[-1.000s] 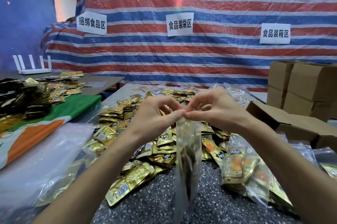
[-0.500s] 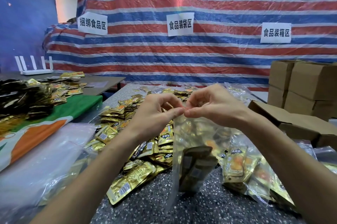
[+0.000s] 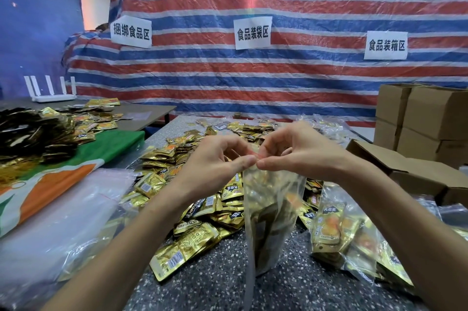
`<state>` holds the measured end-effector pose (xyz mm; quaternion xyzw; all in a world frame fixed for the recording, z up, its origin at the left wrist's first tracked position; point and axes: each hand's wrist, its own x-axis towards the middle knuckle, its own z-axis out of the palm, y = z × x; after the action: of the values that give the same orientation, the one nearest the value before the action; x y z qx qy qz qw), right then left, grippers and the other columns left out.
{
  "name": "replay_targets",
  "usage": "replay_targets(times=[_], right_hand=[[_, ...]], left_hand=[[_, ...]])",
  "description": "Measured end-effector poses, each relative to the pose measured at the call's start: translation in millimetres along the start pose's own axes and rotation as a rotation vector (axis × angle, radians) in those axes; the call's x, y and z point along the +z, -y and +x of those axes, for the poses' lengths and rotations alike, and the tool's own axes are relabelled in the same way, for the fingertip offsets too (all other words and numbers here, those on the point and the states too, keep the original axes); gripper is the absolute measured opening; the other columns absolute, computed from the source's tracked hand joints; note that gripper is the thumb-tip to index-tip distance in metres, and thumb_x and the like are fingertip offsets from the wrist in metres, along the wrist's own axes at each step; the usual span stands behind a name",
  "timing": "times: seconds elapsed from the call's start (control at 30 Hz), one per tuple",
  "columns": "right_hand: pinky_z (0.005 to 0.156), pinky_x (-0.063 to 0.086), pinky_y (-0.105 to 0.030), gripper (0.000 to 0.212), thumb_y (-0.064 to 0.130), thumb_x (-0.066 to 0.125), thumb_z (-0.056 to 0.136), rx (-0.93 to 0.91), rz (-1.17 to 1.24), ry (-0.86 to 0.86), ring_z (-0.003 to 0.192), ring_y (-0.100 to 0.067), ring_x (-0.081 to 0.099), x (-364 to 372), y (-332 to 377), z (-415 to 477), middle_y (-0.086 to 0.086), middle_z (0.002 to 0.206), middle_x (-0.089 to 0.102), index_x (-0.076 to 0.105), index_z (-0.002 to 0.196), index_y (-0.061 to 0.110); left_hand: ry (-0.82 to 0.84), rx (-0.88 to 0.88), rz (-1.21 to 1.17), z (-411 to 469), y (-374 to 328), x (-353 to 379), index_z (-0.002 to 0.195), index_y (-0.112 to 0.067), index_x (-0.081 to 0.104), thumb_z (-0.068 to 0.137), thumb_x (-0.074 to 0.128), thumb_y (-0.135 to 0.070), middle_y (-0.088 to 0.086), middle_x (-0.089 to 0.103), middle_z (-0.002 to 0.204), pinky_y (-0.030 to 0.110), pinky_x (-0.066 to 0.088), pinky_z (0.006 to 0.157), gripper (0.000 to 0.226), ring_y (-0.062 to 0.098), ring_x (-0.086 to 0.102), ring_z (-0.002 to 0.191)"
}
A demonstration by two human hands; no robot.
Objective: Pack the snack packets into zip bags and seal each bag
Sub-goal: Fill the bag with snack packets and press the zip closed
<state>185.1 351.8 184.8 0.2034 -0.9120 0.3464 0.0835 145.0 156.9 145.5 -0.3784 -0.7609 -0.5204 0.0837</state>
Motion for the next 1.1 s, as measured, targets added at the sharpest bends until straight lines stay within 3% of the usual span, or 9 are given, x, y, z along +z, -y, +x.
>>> replay_targets(times=[0.13, 0.3, 0.43, 0.5, 0.7, 0.83, 1.0, 1.1], right_hand=[[0.08, 0.054, -0.05, 0.006, 0.02, 0.079, 0.085, 0.008, -0.014, 0.014, 0.079, -0.029, 0.069, 0, 0, 0, -0.01, 0.081, 0.074, 0.075, 0.081, 0.017], [0.069, 0.047, -0.037, 0.012, 0.015, 0.077, 0.086, -0.003, -0.031, 0.018, 0.068, -0.01, 0.057, 2, 1, 3, -0.009, 0.075, 0.068, 0.071, 0.076, 0.017], [0.075, 0.053, -0.042, 0.011, 0.023, 0.074, 0.089, -0.016, -0.062, 0.01, 0.071, -0.009, 0.059, 4, 2, 4, -0.009, 0.081, 0.07, 0.073, 0.081, 0.016], [0.073, 0.052, -0.04, 0.012, 0.027, 0.075, 0.088, -0.025, -0.061, -0.005, 0.071, -0.009, 0.059, 2, 1, 4, -0.008, 0.082, 0.071, 0.073, 0.08, 0.018], [0.073, 0.051, -0.04, 0.015, 0.033, 0.075, 0.086, -0.003, -0.098, -0.018, 0.075, -0.024, 0.061, -7, -10, -1, -0.007, 0.081, 0.069, 0.074, 0.078, 0.02], [0.066, 0.048, -0.028, 0.017, 0.035, 0.073, 0.087, 0.02, -0.127, -0.005, 0.066, -0.007, 0.055, -10, -21, -8, 0.004, 0.074, 0.066, 0.072, 0.078, 0.021], [0.072, 0.051, -0.019, 0.011, 0.024, 0.067, 0.093, 0.03, -0.192, 0.028, 0.073, -0.005, 0.06, -11, -30, -11, 0.001, 0.082, 0.068, 0.068, 0.083, 0.023], [0.071, 0.052, -0.023, 0.008, 0.025, 0.066, 0.095, 0.049, -0.232, 0.019, 0.077, -0.004, 0.06, -10, -36, -13, 0.003, 0.085, 0.068, 0.068, 0.087, 0.027]], left_hand=[[0.009, -0.014, -0.018, -1, 2, -1, 0.093, -0.01, 0.074, 0.089, 0.072, -0.012, 0.008, 0.075, 0.091, 0.053, 0.056, 0.086, 0.004, 0.028, 0.071, 0.089], [-0.032, 0.004, 0.012, -1, 1, 2, 0.088, -0.013, 0.073, 0.088, 0.073, -0.011, 0.003, 0.072, 0.084, 0.046, 0.057, 0.078, 0.002, 0.025, 0.068, 0.083], [-0.133, 0.014, 0.018, -2, 0, 8, 0.08, -0.015, 0.07, 0.088, 0.072, -0.006, -0.003, 0.068, 0.076, 0.036, 0.053, 0.071, 0.011, 0.013, 0.063, 0.073], [-0.167, 0.007, -0.032, -3, 0, 9, 0.08, -0.015, 0.07, 0.088, 0.071, -0.004, -0.002, 0.069, 0.077, 0.034, 0.053, 0.07, 0.013, 0.016, 0.064, 0.074], [-0.263, 0.0, -0.161, -2, 5, 13, 0.077, -0.009, 0.069, 0.085, 0.072, 0.001, 0.007, 0.07, 0.075, 0.026, 0.054, 0.065, 0.014, 0.017, 0.065, 0.069], [-0.307, -0.002, -0.183, -2, 14, 13, 0.076, -0.006, 0.069, 0.083, 0.073, 0.002, 0.006, 0.07, 0.072, 0.025, 0.054, 0.064, 0.011, 0.015, 0.064, 0.067], [-0.363, -0.039, -0.214, -1, 24, 10, 0.076, -0.01, 0.07, 0.086, 0.071, 0.0, 0.013, 0.07, 0.076, 0.024, 0.054, 0.06, 0.014, 0.014, 0.064, 0.067], [-0.378, -0.045, -0.196, -5, 28, 10, 0.08, -0.009, 0.071, 0.087, 0.07, -0.003, 0.008, 0.071, 0.078, 0.021, 0.054, 0.062, 0.01, 0.011, 0.064, 0.07]])
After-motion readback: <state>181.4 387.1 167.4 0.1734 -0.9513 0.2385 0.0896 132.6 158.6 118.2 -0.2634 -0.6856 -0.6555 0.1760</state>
